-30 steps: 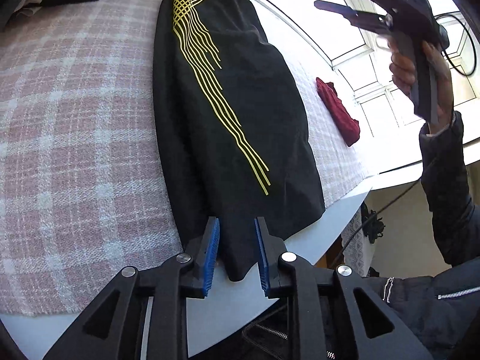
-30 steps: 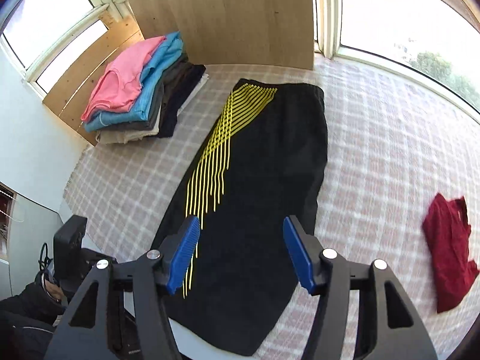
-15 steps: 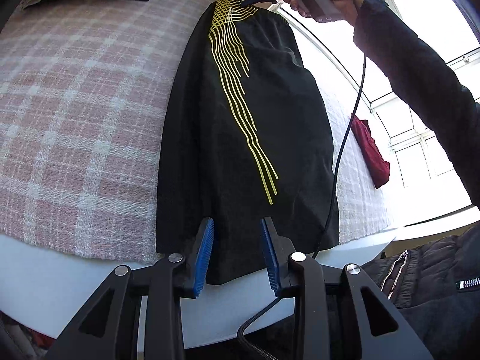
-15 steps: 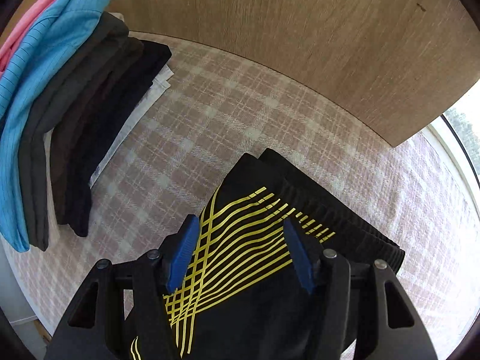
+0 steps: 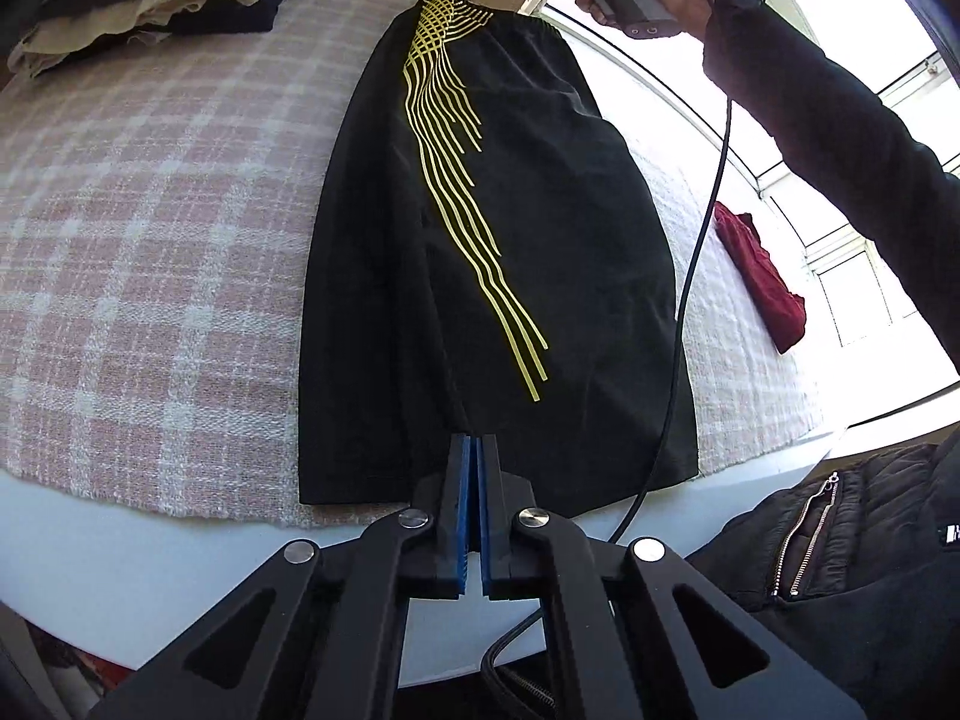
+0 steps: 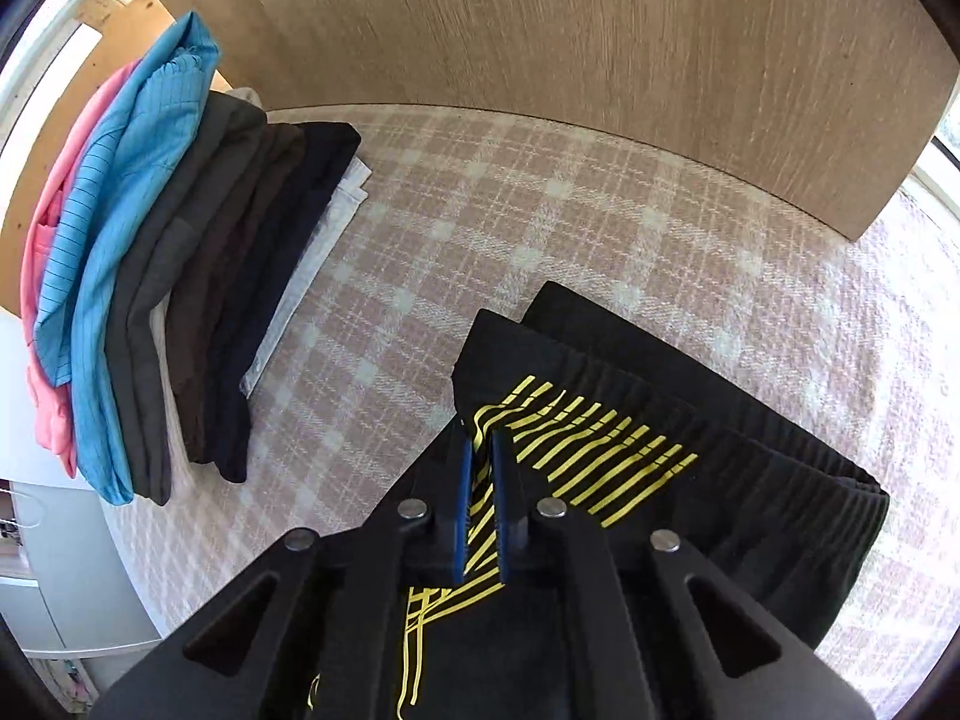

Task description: Fold clothes

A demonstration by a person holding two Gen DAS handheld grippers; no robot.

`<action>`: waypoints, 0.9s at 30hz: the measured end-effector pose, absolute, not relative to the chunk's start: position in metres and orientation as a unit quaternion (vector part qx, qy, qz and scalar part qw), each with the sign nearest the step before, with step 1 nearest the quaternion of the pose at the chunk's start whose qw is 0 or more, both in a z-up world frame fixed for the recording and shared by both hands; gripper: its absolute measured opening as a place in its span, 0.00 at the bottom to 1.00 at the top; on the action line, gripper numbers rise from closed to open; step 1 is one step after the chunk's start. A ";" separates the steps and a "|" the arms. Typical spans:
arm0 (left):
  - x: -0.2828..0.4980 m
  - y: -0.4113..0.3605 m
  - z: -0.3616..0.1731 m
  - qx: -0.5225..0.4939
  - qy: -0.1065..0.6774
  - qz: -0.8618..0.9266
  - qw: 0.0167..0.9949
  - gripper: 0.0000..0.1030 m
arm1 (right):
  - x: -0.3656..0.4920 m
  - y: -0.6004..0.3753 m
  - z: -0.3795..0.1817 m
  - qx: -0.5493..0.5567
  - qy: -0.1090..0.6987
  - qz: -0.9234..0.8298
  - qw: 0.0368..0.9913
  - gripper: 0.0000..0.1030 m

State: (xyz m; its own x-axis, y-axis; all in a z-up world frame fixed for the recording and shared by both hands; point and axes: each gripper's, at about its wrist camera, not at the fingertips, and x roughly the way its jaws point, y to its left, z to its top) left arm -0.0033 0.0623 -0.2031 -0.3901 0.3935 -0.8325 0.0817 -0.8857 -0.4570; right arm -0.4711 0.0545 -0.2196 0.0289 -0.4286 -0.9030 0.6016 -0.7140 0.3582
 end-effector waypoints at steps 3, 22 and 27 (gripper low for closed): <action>-0.001 0.048 -0.196 -0.540 -0.224 0.808 0.076 0.01 | -0.471 0.061 -0.203 0.601 0.046 -0.700 0.383 0.05; -0.014 0.067 -0.212 -0.582 -0.173 0.792 0.070 0.17 | -0.477 0.009 -0.215 0.621 0.117 -0.700 0.331 0.52; -0.014 0.065 -0.213 -0.580 -0.174 0.792 0.076 0.17 | -0.473 0.001 -0.223 0.615 0.166 -0.720 0.278 0.56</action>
